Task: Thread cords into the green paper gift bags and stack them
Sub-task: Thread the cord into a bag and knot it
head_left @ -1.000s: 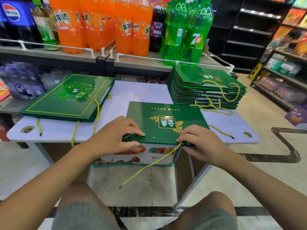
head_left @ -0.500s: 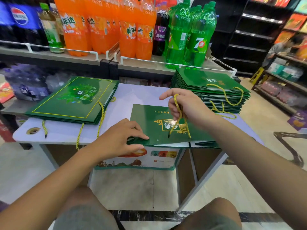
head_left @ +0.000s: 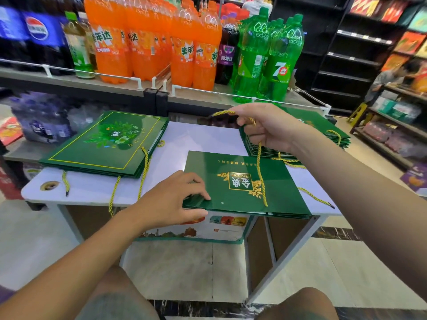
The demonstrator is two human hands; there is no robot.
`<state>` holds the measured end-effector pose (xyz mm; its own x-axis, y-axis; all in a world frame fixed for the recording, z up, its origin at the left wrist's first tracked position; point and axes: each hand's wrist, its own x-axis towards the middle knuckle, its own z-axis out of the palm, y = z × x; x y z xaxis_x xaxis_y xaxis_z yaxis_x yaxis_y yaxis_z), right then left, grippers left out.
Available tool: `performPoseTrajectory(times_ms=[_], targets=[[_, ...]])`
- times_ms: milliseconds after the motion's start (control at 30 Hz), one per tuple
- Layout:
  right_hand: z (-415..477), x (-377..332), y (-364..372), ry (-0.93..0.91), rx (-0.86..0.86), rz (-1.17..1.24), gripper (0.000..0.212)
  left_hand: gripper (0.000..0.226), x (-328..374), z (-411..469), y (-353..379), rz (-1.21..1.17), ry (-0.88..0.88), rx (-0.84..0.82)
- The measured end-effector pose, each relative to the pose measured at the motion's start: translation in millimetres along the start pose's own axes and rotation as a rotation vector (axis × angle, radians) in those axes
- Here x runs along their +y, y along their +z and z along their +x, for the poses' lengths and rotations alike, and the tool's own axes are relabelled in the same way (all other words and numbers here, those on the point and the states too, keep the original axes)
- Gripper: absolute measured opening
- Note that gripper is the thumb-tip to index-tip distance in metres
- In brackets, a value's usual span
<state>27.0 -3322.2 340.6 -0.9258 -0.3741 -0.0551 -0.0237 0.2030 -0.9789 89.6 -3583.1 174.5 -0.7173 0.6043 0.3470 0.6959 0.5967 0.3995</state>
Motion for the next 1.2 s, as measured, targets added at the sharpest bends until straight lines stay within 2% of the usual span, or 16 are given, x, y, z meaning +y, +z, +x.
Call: performPoseTrajectory(times_ms=[67,100,200,267,367,433,567,833,1000,1200], targets=[[-1.1,3.2,0.9,-0.033,0.026,-0.136,0.007,0.031,6.7,6.5,-3.1,0.047,0.011,-0.004],[-2.3,6.8,2.0,-0.045,0.031,-0.210,0.007,0.032,10.5,10.7,-3.9,0.087,0.025,0.001],[-10.2,23.9,5.2,-0.032,-0.022,-0.387,0.008,0.040,14.8,18.3,-0.2,0.135,0.044,0.019],[-18.5,38.9,5.6,0.012,-0.069,-0.534,0.012,0.043,11.0,18.2,2.9,0.060,0.026,-0.002],[-27.9,65.5,4.0,0.045,-0.095,-0.781,0.032,0.044,5.7,16.9,3.4,-0.056,-0.033,-0.029],[-33.9,80.1,4.7,0.022,-0.083,-0.872,0.031,0.044,3.5,17.3,4.0,-0.098,-0.068,-0.022],[-45.3,98.2,7.3,-0.062,-0.021,-0.790,0.008,0.042,1.5,18.0,4.7,-0.113,-0.099,-0.040],[-57.9,98.0,31.9,-0.282,-0.077,-0.851,0.012,0.031,2.0,17.5,1.5,-0.191,-0.133,-0.036],[-56.1,86.7,39.1,-0.281,-0.084,-1.024,0.015,0.030,3.5,16.4,1.2,-0.191,-0.124,-0.021],[-51.8,82.8,40.5,-0.258,-0.108,-1.084,0.015,0.032,4.5,17.5,1.4,-0.201,-0.129,-0.013]])
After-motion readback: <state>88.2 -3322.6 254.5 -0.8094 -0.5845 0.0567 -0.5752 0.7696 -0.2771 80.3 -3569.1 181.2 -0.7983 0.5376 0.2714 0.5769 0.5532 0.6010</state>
